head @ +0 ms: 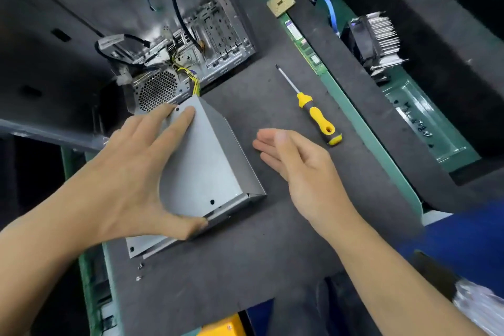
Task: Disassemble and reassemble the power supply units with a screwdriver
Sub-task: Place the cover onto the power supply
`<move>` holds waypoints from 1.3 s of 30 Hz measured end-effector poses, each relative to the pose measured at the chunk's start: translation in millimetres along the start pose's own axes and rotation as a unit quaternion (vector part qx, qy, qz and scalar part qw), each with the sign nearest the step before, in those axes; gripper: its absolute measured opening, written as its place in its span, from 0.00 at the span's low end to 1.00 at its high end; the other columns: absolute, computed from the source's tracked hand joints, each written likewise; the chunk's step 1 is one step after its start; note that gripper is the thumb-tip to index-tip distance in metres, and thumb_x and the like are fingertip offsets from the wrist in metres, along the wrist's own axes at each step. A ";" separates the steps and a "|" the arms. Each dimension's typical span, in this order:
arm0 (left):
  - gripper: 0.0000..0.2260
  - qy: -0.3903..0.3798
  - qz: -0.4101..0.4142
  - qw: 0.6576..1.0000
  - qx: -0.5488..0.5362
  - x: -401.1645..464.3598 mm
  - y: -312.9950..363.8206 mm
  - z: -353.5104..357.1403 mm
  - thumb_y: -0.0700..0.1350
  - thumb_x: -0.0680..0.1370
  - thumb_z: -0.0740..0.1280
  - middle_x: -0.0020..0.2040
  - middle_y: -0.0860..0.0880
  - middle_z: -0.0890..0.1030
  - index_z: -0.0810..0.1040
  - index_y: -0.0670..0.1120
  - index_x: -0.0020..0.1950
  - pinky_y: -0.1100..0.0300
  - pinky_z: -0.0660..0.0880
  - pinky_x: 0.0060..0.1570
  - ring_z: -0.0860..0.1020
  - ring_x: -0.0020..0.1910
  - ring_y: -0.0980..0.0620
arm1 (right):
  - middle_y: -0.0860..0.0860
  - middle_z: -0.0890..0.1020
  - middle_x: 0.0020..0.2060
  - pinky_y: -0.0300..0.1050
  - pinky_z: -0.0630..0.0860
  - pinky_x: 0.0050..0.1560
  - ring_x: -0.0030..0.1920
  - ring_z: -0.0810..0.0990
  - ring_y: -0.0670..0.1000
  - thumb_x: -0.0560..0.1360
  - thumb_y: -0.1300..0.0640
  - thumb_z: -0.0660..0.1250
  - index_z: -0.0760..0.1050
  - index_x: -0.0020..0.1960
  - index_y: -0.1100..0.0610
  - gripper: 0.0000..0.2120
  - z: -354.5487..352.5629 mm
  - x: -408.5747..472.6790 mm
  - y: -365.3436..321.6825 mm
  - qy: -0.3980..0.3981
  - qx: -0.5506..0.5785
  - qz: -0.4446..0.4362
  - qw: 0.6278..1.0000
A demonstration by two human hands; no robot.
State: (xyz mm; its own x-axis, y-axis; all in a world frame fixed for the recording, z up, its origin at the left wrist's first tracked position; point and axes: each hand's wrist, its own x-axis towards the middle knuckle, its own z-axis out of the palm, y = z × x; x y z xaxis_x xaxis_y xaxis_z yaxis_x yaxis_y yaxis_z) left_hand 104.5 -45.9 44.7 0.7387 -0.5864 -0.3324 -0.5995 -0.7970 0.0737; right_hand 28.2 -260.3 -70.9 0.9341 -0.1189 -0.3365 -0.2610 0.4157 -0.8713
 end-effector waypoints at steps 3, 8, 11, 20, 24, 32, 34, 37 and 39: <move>0.60 -0.012 -0.002 1.000 0.016 -0.5 1.7 -3.2 0.81 0.57 0.63 0.77 0.45 0.59 0.50 0.52 0.81 0.35 0.67 0.68 0.62 0.73 0.39 | 0.44 0.84 0.54 0.51 0.75 0.65 0.58 0.82 0.45 0.79 0.45 0.59 0.81 0.55 0.45 0.13 0.1 3.7 -2.6 -0.014 -0.052 0.005 0.999; 0.61 -0.014 0.005 0.999 0.030 0.6 -0.9 -5.0 0.85 0.58 0.57 0.77 0.47 0.59 0.51 0.50 0.81 0.37 0.67 0.69 0.62 0.73 0.40 | 0.45 0.85 0.53 0.47 0.77 0.63 0.57 0.82 0.42 0.81 0.47 0.59 0.81 0.53 0.46 0.12 1.4 5.9 -6.7 -0.009 -0.045 0.000 0.999; 0.62 -0.017 0.009 0.999 0.041 1.3 -2.4 -5.9 0.86 0.57 0.57 0.77 0.48 0.58 0.51 0.51 0.81 0.37 0.68 0.68 0.63 0.72 0.41 | 0.46 0.85 0.53 0.47 0.77 0.62 0.57 0.82 0.43 0.83 0.49 0.58 0.81 0.55 0.49 0.13 2.5 6.1 -6.0 -0.004 -0.048 0.001 0.999; 0.62 -0.016 0.011 0.997 0.073 2.2 1.5 -6.1 0.87 0.57 0.55 0.76 0.48 0.59 0.53 0.50 0.81 0.40 0.70 0.62 0.63 0.70 0.43 | 0.47 0.84 0.54 0.46 0.77 0.61 0.56 0.82 0.43 0.82 0.47 0.58 0.81 0.59 0.55 0.17 2.3 8.0 -3.5 0.006 -0.042 0.011 0.999; 0.62 -0.020 0.008 0.997 0.080 2.6 4.9 -6.8 0.87 0.57 0.55 0.76 0.48 0.59 0.54 0.48 0.80 0.41 0.69 0.62 0.62 0.70 0.43 | 0.46 0.85 0.53 0.47 0.77 0.62 0.57 0.82 0.43 0.80 0.45 0.58 0.81 0.57 0.54 0.18 2.7 8.1 -2.9 0.004 -0.048 0.010 0.999; 0.65 -0.056 -0.016 0.995 0.083 0.3 11.1 -9.0 0.87 0.55 0.54 0.80 0.49 0.52 0.46 0.51 0.82 0.45 0.65 0.68 0.54 0.76 0.48 | 0.44 0.85 0.52 0.49 0.75 0.64 0.57 0.82 0.43 0.79 0.43 0.59 0.81 0.54 0.46 0.14 4.5 5.2 -9.9 -0.001 -0.082 0.020 0.996; 0.64 -0.048 -0.018 0.997 0.054 -2.4 9.4 -7.1 0.88 0.54 0.54 0.82 0.54 0.42 0.38 0.57 0.81 0.50 0.56 0.72 0.46 0.79 0.52 | 0.40 0.84 0.53 0.48 0.75 0.64 0.58 0.81 0.41 0.75 0.38 0.61 0.81 0.52 0.41 0.14 4.7 2.8 -13.9 -0.013 -0.111 0.015 0.994; 0.54 0.113 -0.056 0.977 -0.170 -33.0 0.7 1.3 0.81 0.63 0.64 0.82 0.58 0.48 0.48 0.61 0.81 0.55 0.56 0.75 0.49 0.81 0.55 | 0.33 0.81 0.56 0.37 0.73 0.60 0.60 0.77 0.35 0.69 0.32 0.63 0.78 0.57 0.36 0.19 11.2 0.0 -26.6 -0.046 -0.151 -0.003 0.988; 0.32 0.343 -0.140 0.853 -0.368 -63.4 2.6 29.4 0.68 0.77 0.62 0.78 0.55 0.65 0.61 0.59 0.78 0.55 0.64 0.73 0.63 0.77 0.51 | 0.33 0.78 0.61 0.40 0.69 0.65 0.64 0.74 0.35 0.67 0.27 0.66 0.75 0.61 0.33 0.25 19.4 4.5 -36.0 -0.073 -0.158 0.017 0.985</move>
State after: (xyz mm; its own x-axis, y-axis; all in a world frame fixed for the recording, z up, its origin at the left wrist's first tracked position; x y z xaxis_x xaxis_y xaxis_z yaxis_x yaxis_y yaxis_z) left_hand 47.1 -6.5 38.2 0.9790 -0.1042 0.1755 -0.2007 -0.6469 0.7357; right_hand 46.5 -258.3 -34.2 0.9423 0.0303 -0.3333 -0.3346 0.1137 -0.9355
